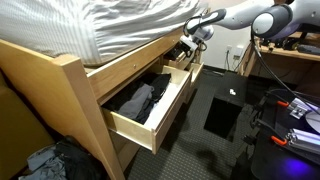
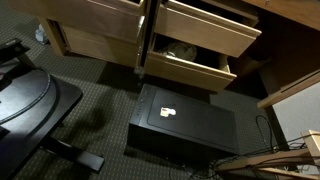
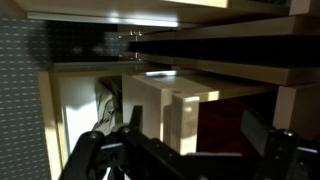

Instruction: Open the top right drawer and close the top left drawer.

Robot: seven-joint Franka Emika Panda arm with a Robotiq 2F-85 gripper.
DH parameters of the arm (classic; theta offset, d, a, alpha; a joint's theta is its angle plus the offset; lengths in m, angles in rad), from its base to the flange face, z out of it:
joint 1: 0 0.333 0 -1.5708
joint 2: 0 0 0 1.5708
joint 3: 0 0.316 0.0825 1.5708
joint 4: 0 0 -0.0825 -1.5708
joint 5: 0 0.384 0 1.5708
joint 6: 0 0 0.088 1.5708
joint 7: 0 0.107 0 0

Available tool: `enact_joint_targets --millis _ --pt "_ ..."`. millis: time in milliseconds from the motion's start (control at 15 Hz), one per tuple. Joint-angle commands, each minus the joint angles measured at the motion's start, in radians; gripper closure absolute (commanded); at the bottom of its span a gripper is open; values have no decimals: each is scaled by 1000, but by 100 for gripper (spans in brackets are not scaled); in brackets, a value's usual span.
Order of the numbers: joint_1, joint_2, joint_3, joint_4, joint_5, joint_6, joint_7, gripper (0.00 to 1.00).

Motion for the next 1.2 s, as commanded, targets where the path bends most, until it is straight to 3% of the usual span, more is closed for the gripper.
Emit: enact_joint_targets --millis 0,267,667,733,1000,1133 --pt "3 0 -9 5 6 -5 2 0" --pt "3 1 -12 5 5 -5 2 0" --pt "8 11 -26 -82 0 -271 29 0" --pt "10 14 -20 -62 10 -226 8 0" --pt "10 18 -27 -73 9 -252 16 0" --pt "9 -4 -17 -80 1 -168 -7 0"
